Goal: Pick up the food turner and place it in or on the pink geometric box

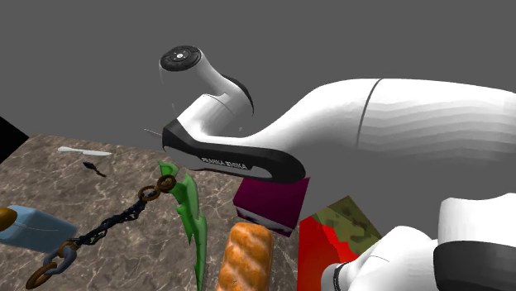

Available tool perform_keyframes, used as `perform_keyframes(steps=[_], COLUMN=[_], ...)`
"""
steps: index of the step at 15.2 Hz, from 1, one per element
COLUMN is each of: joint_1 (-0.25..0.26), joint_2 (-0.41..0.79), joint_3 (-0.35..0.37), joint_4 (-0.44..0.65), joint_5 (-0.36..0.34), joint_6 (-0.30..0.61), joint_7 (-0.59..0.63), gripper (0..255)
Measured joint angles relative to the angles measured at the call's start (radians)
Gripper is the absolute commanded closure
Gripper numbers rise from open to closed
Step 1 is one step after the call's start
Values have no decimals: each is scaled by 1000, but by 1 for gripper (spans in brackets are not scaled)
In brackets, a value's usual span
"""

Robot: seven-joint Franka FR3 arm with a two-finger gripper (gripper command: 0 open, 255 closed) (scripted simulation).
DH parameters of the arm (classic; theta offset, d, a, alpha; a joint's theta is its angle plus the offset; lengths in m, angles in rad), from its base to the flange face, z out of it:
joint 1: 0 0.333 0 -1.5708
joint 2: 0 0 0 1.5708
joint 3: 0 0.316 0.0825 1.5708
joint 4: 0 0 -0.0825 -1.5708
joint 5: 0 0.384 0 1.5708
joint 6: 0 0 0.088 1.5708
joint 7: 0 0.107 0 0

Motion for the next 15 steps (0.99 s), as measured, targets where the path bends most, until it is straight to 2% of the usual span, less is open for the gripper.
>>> perform_keyframes(steps=[7, 10, 15], joint_1=[0, -4, 0], joint_2=[-19, -98, -304], joint_3=[-3, -19, -56], joint_4=[76, 9, -192], joint_5=[11, 31, 68], joint_6=[-94, -103, -103], joint_7=[-16, -45, -100], gripper=[255, 255, 255])
